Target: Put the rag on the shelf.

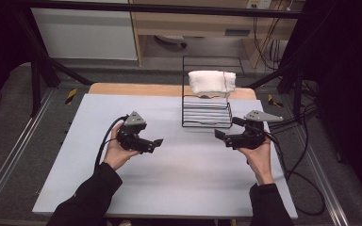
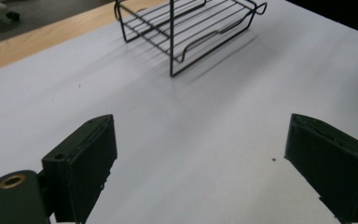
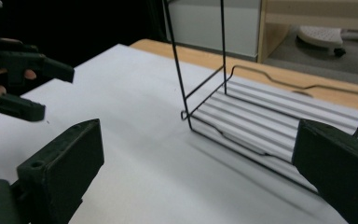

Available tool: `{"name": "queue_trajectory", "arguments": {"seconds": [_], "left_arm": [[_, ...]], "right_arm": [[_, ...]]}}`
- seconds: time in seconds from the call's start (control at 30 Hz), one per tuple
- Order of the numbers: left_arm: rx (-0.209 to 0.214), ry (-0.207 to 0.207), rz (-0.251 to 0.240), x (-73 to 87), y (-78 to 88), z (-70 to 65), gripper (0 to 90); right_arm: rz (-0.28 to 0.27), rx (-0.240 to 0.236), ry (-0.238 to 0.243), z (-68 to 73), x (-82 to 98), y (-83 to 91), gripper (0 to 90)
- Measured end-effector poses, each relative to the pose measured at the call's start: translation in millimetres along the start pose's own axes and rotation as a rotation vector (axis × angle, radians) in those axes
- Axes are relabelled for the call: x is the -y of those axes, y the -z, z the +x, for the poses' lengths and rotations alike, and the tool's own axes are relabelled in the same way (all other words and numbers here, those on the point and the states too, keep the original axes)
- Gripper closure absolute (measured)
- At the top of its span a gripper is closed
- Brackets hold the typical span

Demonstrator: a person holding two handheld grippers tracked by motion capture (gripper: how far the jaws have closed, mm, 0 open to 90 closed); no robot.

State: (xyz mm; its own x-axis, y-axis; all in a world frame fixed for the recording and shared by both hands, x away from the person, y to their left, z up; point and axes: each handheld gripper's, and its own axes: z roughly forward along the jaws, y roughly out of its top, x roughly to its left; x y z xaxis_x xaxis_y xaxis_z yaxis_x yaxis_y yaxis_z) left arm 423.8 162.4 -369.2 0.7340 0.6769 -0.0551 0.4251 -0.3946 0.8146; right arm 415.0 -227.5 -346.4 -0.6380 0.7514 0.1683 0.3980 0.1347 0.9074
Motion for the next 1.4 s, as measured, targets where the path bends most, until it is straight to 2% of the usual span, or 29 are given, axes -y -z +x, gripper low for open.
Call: {"name": "queue_trajectory", "arguments": {"seconds": [0.27,0.57,0.73,1.0,1.23,1.4], "left_arm": [[-0.020,0.045,0.000,48.0,25.4,14.2,8.2],[-0.046,0.092,0.001,96.3,46.9,30.5,8.4],[-0.062,0.089,0.009,110.3,56.8,35.0,8.9],[-0.081,0.112,-0.008,128.5,65.1,38.6,9.7],[-0.084,0.105,0.016,134.8,63.7,38.6,9.9],[-0.082,0.109,0.014,135.3,64.0,38.6,9.9]], "right_arm": [[0.027,-0.035,0.001,2.8,34.0,-2.4,0.5],[0.080,-0.039,-0.017,-7.9,73.8,8.1,0.4],[0.097,-0.031,-0.033,-14.3,91.6,15.9,0.4],[0.129,-0.022,-0.033,-18.8,110.0,22.3,0.4],[0.148,-0.027,-0.023,-17.0,115.7,22.3,0.4],[0.139,-0.031,-0.023,-16.8,115.7,23.8,0.4]]}}
